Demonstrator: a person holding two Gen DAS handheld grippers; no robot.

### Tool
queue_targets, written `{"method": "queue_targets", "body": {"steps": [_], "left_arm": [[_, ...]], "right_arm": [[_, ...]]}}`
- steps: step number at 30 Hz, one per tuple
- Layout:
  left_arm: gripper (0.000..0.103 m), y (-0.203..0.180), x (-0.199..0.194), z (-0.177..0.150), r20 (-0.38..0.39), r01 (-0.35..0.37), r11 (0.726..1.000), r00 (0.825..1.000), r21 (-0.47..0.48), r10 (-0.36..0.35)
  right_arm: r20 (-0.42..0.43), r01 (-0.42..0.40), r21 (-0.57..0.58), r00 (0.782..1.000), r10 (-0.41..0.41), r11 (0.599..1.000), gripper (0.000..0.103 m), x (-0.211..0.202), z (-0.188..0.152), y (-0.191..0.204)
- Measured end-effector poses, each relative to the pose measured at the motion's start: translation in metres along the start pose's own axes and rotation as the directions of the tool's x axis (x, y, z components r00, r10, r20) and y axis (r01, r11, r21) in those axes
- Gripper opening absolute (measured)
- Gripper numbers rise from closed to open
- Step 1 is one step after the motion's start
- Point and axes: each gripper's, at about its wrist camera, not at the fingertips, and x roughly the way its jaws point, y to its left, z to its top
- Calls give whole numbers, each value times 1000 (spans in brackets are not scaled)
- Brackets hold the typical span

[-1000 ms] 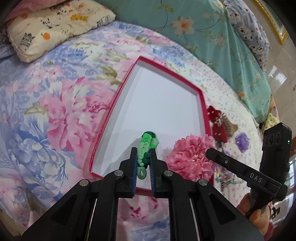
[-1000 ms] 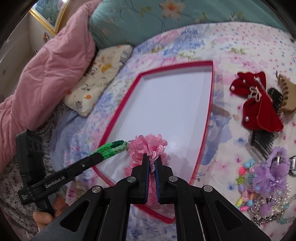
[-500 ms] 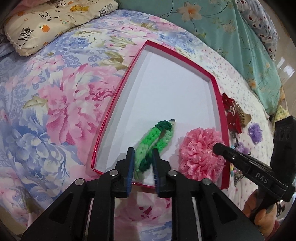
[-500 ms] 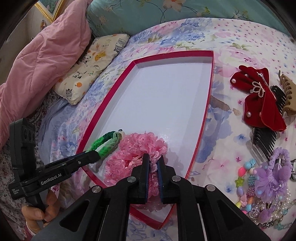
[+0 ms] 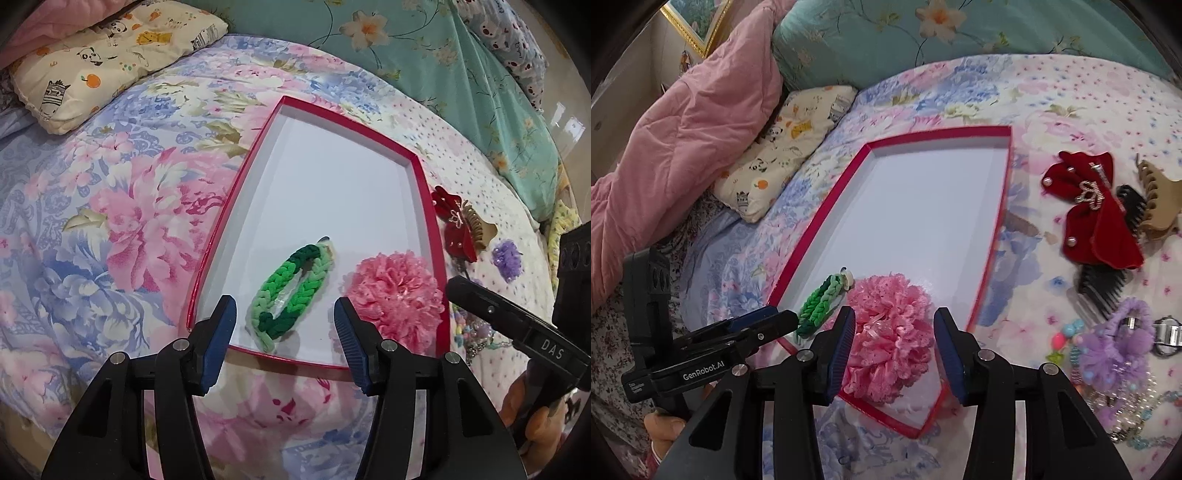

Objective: Organize jewelry
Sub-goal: 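Carry both items into the tray and open both grippers to release them, then grasp the tan claw clip with the left gripper while the right grasps the purple scrunchie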

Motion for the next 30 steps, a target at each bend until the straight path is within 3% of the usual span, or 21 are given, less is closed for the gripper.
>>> {"method": "queue_targets", "body": {"steps": [13,30], "left_arm": [[62,-41,-16,1,17,48,998,999,42,-49],[62,-140,-4,5,-33,146,968,989,204,-143]], "right_arm": [[91,47,98,994,-56,994,47,-63,-10,-49],[194,178,284,952,-238,942,47,-144,-29,-144]]}}
